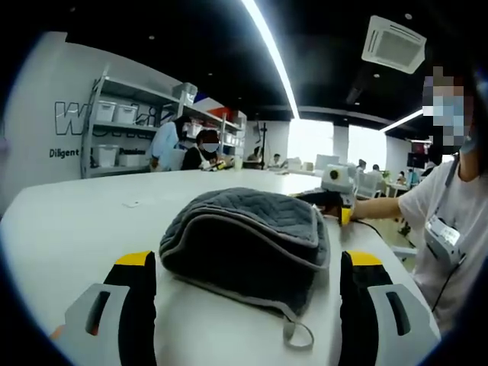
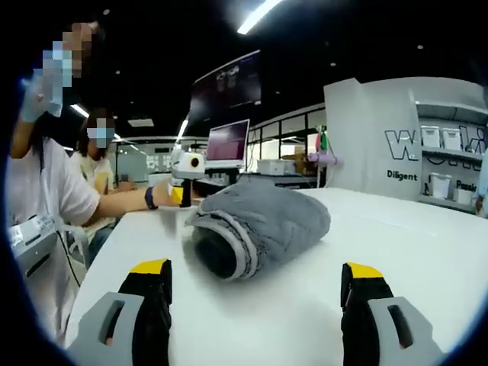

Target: Fold the towel on the table until its edges align and the towel forms a compact rectangular stack.

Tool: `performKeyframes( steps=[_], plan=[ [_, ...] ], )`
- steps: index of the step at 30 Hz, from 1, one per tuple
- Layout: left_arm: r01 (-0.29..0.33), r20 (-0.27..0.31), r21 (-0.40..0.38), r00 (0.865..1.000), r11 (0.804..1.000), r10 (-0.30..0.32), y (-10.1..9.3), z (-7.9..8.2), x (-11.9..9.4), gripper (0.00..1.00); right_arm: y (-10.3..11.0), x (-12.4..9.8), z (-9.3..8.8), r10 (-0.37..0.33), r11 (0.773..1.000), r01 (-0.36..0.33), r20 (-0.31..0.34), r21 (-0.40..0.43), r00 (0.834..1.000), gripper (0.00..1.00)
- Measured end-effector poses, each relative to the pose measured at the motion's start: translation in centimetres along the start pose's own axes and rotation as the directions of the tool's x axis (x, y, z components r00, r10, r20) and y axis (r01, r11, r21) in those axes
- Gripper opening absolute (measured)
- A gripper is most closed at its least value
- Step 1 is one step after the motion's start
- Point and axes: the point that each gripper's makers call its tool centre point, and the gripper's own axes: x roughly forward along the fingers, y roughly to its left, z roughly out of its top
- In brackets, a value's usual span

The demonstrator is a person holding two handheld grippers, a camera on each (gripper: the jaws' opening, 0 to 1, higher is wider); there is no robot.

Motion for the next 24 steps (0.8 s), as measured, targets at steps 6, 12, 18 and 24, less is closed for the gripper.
performKeyframes(
  steps=[6,12,18,24],
  plan=[
    [-0.005,0.003,-0.004,1.000,1.000,0.005,0.1,0.0,-0.1,0.99,0.4,1.3,-0.8,-0.001,0.999,-0.001,-0.051,-0.042,0.999,0.86],
    [-0.006,-0.001,-0.005,1.000,1.000,0.006,-0.1,-0.2,0.1,0.99,-0.2,0.9,-0.7,-0.027,0.998,0.025,-0.042,-0.053,0.999,0.65],
    [-0.011,-0.007,-0.008,1.000,1.000,0.010,0.3,-0.3,0.0,0.99,-0.6,0.7,-0.6,-0.031,0.999,0.030,-0.034,-0.031,0.999,0.51],
    [-0.015,-0.010,-0.010,1.000,1.000,0.015,0.3,-0.5,0.0,0.99,-0.7,0.7,-0.9,-0.031,0.999,0.029,-0.051,-0.037,0.998,0.35]
  ],
)
